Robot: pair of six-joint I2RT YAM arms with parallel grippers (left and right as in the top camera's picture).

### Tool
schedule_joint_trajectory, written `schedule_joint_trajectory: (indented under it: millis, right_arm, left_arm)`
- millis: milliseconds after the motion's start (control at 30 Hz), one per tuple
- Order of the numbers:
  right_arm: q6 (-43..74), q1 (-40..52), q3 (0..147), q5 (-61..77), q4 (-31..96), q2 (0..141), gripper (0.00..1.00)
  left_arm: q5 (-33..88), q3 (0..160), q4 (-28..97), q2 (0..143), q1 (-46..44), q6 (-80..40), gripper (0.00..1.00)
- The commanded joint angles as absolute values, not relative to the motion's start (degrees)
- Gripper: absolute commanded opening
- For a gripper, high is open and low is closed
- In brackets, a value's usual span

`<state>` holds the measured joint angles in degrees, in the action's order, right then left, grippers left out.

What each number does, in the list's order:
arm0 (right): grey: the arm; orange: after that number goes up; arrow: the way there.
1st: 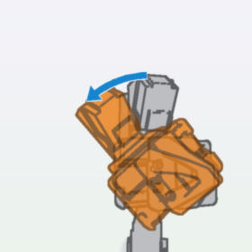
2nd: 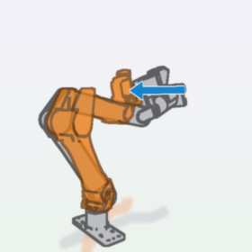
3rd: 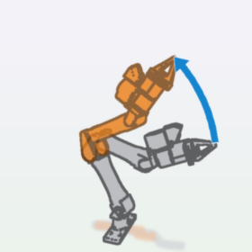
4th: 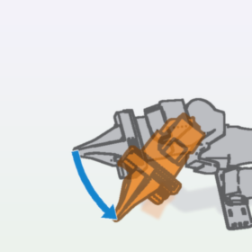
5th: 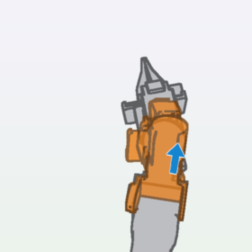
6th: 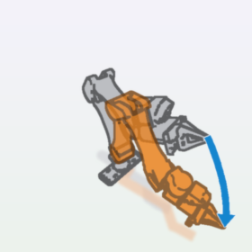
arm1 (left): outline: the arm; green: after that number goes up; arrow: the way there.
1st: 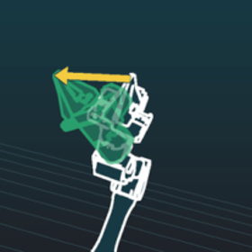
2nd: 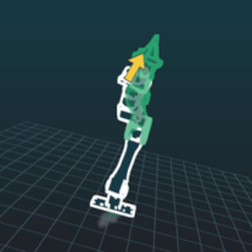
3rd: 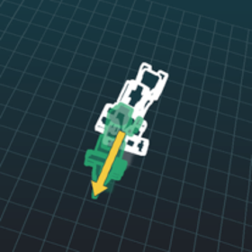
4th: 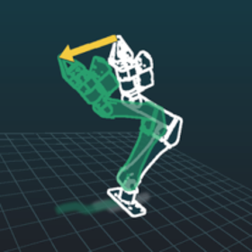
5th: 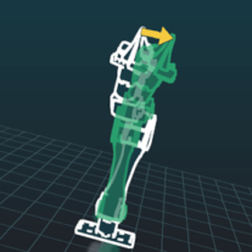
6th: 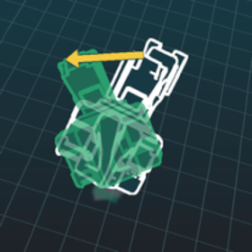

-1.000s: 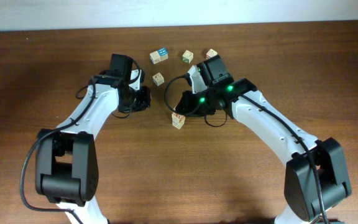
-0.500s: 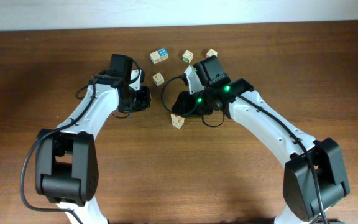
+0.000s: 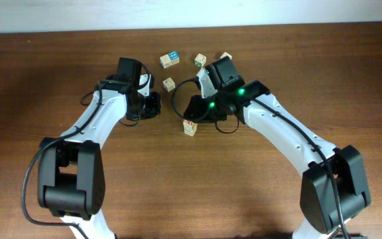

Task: Rotate 4 blocks
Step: 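Open both grippers and withdraw from the upright stack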

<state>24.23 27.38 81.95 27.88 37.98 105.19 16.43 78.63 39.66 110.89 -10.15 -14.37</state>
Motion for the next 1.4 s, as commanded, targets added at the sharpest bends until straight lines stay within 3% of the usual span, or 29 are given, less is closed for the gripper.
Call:
schedule_joint_trajectory:
  millis: [0, 767, 967, 1067, 1133, 1200, 1233, 1267, 1300, 1367]
  right_arm:
    - [24.1, 27.8, 83.0, 26.5, 38.2, 105.4, 0.24]
    - [23.0, 27.8, 83.6, 27.2, 38.2, 102.0, 0.34]
    - [19.7, 27.7, 88.9, 27.7, 42.9, 100.9, 0.42]
    - [16.4, 26.5, 95.5, 22.9, 51.1, 97.5, 0.56]
    - [15.8, 25.8, 97.7, 19.7, 55.4, 93.9, 0.59]
    - [15.8, 25.0, 97.8, 15.4, 58.6, 87.9, 0.68]
    - [15.9, 24.7, 97.8, 12.8, 60.4, 84.6, 0.78]
    - [15.9, 24.6, 97.8, 10.3, 62.2, 81.5, 0.85]
    - [15.9, 24.7, 97.8, 7.2, 64.5, 78.0, 0.99]
    - [15.9, 24.7, 97.8, 3.0, 69.6, 71.5, 0.99]
  left_arm:
    - [16.0, 79.2, 39.7, 110.0, -9.9, -13.4, 0.0]
    - [16.0, 79.2, 39.8, 110.0, -9.9, -13.4, 0.0]
    - [15.9, 79.2, 39.7, 109.9, -9.9, -13.2, 0.02]
    - [15.4, 79.5, 39.8, 107.4, -8.8, -11.4, 0.14]
    - [15.2, 79.5, 40.0, 103.7, -7.7, -7.9, 0.31]
    - [15.2, 79.5, 40.1, 97.3, -6.4, -3.0, 0.58]
    - [14.9, 79.5, 40.1, 94.3, -6.0, -1.4, 0.88]
    - [13.5, 79.5, 40.0, 92.4, -5.8, -1.4, 1.0]
    - [12.4, 79.5, 40.1, 91.2, -5.8, -1.5, 0.99]
    - [12.2, 79.4, 40.1, 90.9, -5.8, -1.5, 0.99]
